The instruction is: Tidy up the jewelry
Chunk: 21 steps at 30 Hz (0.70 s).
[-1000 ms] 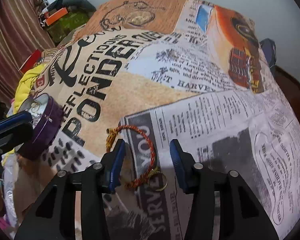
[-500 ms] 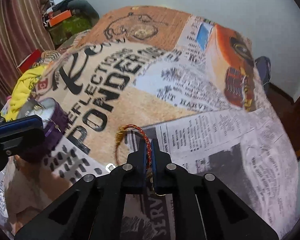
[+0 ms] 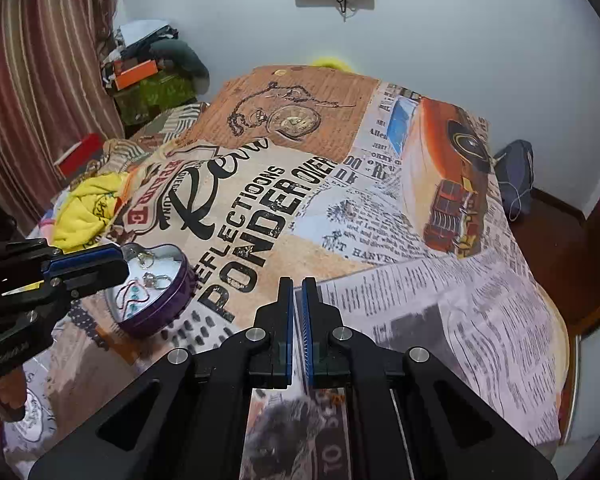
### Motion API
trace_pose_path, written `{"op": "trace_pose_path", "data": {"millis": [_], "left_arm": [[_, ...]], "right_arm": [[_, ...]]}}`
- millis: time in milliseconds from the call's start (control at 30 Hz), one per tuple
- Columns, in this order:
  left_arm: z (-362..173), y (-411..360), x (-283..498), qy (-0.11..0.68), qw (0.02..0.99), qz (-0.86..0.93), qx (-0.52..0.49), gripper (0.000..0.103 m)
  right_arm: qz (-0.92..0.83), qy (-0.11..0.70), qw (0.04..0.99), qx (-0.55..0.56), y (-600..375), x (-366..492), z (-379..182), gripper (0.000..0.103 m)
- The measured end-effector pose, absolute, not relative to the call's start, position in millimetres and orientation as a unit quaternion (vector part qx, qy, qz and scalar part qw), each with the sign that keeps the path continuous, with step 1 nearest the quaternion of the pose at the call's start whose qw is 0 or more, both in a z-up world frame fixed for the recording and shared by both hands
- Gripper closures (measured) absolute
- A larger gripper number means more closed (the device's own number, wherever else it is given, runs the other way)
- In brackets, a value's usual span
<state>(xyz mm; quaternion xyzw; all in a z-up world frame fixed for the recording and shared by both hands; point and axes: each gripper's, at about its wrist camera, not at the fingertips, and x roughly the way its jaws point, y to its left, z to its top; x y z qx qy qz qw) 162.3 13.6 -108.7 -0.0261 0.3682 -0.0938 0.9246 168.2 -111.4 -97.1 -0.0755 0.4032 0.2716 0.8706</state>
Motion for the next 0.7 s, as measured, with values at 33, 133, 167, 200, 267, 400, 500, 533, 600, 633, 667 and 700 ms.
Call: {"op": "trace_pose_path", "data": {"millis": [33, 133, 167, 200, 267, 400, 500, 533, 600, 633, 667, 700], "left_arm": [[-108, 14, 161, 0.368, 0.925, -0.095, -0.024, 0.095], [-109, 16, 157, 0.368, 0.925, -0.096, -0.021, 0.095], [-110, 17, 157, 0.368, 0.924, -0.096, -0.021, 0.095], [-111, 17, 156, 0.369, 0.924, -0.097, -0.023, 0.095], [-115, 19, 157, 0.372, 0.923, -0.097, -0.027, 0.095], [-126, 20, 161, 0.385, 0.917, -0.096, -0.034, 0.095], [-133, 19, 165, 0.392, 0.914, -0.097, -0.036, 0.095], [-134, 19, 165, 0.394, 0.913, -0.097, -0.036, 0.095], [-137, 18, 167, 0.398, 0.912, -0.097, -0.036, 0.095], [-138, 18, 168, 0.399, 0.911, -0.097, -0.035, 0.095], [-139, 18, 169, 0.400, 0.911, -0.096, -0.035, 0.095], [-140, 18, 170, 0.401, 0.911, -0.096, -0.034, 0.095]], "right_arm": [[0.275, 0.408, 0.868, -0.072, -115, 167, -97, 0.099], [0.273, 0.436, 0.855, -0.068, -127, 167, -104, 0.093], [0.265, 0.448, 0.851, -0.071, -130, 168, -109, 0.081], [0.256, 0.457, 0.849, -0.073, -133, 168, -114, 0.059], [0.237, 0.464, 0.851, -0.074, -138, 168, -126, 0.045], [0.246, 0.490, 0.831, -0.093, -131, 169, -147, 0.044], [0.243, 0.507, 0.819, -0.115, -117, 178, -170, 0.044], [0.241, 0.514, 0.815, -0.120, -114, 182, -176, 0.044], [0.228, 0.525, 0.809, -0.134, -109, 187, -188, 0.044], [0.225, 0.529, 0.807, -0.139, -108, 191, -195, 0.043], [0.228, 0.525, 0.810, -0.129, -111, 193, -197, 0.041], [0.230, 0.525, 0.812, -0.110, -116, 196, -198, 0.041]]}}
